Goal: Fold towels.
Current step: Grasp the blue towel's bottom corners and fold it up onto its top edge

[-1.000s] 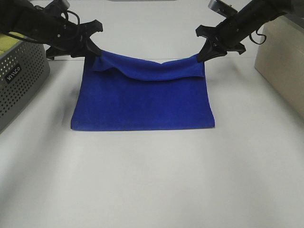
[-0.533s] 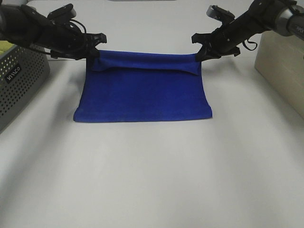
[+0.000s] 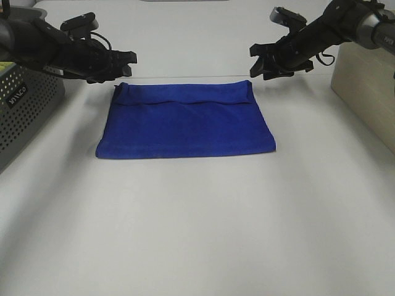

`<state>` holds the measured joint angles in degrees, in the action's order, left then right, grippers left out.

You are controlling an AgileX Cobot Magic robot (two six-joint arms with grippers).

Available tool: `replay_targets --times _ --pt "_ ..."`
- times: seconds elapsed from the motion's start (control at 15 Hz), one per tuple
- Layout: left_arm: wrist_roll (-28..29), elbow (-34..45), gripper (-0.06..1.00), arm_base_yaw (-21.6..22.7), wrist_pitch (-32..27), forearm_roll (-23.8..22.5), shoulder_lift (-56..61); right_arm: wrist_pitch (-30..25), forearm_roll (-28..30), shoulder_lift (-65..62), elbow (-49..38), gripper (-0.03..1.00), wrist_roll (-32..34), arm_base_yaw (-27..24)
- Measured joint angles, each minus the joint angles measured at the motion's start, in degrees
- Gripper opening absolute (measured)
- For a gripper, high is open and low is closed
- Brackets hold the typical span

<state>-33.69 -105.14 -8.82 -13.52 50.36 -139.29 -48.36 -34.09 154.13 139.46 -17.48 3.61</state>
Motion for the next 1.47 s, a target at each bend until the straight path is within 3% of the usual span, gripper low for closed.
replay_targets --times 0.07,0.2,0.33,0.47,0.67,0.87,1.0,1.2,1.47 --pt "-0.1 0.0 0.60 0.0 0.0 0.0 0.0 -0.7 0.3 0.0 0.0 0.55 0.0 0.0" --pt "-0.1 0.0 0.75 0.0 -1.8 -1.7 0.1 -5.3 2.9 -0.5 0.0 0.67 0.0 0.0" --pt "1.6 0.0 0.76 0.1 -8.3 -4.8 0.7 -12.7 5.4 -2.3 0.0 0.70 0.5 0.0" --pt "7.7 0.0 0.77 0.1 -16.2 -10.3 2.1 -19.4 5.4 -3.5 0.0 0.70 2.7 0.0" --pt "15.4 -0.1 0.77 0.1 -25.7 -18.3 3.6 -20.9 5.4 -3.6 0.0 0.70 4.6 0.0" --pt "21.5 -0.1 0.75 0.1 -32.9 -20.7 3.7 -20.9 6.5 -4.9 -1.7 0.70 7.0 0.0" --pt "25.0 -0.1 0.75 0.1 -36.7 -21.4 3.7 -20.9 8.9 -10.1 -9.6 0.68 7.2 0.0" --pt "25.3 4.5 0.75 0.1 -37.2 -21.5 5.7 -21.1 10.0 -16.7 -21.8 0.67 4.9 0.0" --pt "26.5 21.5 0.75 0.1 -24.2 -21.4 15.6 -21.3 10.0 -18.1 -30.9 0.67 4.4 0.0"
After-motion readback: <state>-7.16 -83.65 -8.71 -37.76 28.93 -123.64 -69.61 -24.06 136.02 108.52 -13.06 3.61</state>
